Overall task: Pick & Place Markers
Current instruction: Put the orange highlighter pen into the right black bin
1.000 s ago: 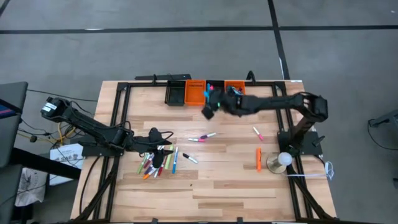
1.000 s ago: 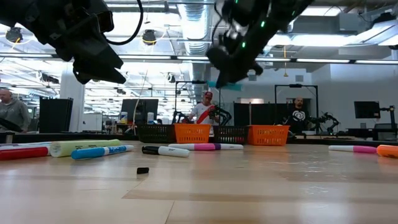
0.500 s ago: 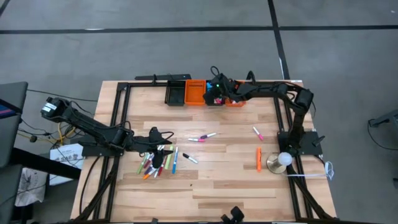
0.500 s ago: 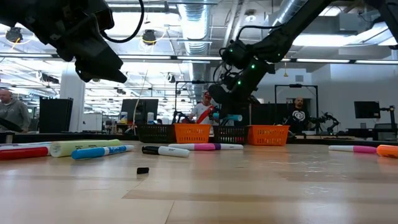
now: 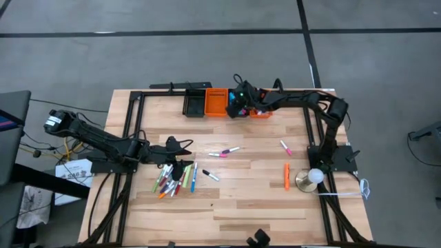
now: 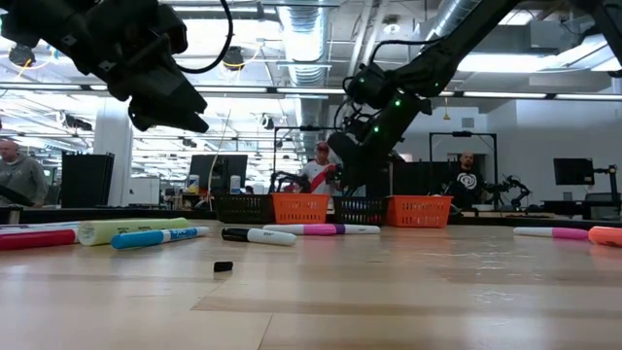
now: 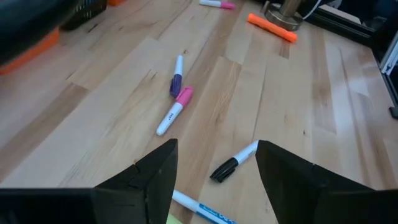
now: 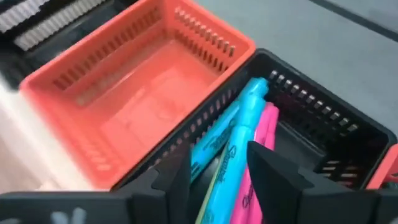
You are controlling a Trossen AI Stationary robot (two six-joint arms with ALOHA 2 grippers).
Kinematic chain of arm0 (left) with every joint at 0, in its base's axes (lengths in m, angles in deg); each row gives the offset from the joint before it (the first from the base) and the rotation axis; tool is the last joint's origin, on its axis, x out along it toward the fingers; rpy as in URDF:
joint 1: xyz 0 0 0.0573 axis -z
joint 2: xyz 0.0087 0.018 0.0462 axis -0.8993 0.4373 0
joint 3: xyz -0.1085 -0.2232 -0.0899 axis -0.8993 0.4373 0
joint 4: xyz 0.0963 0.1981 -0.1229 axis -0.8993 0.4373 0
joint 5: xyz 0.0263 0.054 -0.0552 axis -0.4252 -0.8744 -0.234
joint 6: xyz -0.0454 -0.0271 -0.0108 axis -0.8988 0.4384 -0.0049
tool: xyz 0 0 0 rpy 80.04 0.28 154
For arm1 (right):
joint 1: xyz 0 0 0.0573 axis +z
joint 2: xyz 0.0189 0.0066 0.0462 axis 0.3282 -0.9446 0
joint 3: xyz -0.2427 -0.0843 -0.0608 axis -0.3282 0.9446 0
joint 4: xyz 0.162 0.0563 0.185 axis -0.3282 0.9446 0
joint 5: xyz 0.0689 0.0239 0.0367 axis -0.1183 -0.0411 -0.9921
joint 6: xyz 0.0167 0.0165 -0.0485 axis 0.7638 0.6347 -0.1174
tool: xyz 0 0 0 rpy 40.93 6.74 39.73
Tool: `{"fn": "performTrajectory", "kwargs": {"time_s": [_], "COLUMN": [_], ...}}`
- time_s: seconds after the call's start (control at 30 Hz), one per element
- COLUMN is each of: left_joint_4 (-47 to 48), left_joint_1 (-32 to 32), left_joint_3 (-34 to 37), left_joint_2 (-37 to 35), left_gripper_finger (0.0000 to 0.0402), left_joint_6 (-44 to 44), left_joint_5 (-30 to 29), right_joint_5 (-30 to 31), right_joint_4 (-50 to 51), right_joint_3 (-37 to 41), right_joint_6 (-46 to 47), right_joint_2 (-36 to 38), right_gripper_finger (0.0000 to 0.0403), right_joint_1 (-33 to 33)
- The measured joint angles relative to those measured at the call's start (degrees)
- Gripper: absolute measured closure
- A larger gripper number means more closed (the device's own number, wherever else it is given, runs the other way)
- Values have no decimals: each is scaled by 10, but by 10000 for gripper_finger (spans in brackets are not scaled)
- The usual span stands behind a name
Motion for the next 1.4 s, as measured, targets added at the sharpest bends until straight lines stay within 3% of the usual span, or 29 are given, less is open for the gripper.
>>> {"fn": "performTrajectory", "kwargs": {"time_s": [0.17, 0.37, 0.73, 1.03, 1.4], "left_joint_4": [0, 0, -3, -5, -7], "left_joint_1": [1, 4, 4, 4, 4], "left_joint_3": [0, 0, 0, 0, 0], "left_joint_2": [0, 0, 0, 0, 0], "left_gripper_finger": [188, 188, 188, 188, 188], "left_joint_6": [-1, -3, -3, -3, -3], "left_joint_5": [0, 14, 15, 15, 15], "right_joint_5": [-33, -30, -10, 5, 2], "right_joint_4": [115, 293, 546, 624, 641], "right_joint_3": [-25, -28, -28, -28, -28], "right_joint_6": [-23, -27, 123, 237, 221], "right_joint_2": [28, 122, 309, 377, 363], "right_gripper_finger": [236, 237, 239, 243, 244], "right_joint_1": [3, 33, 187, 365, 566]}}
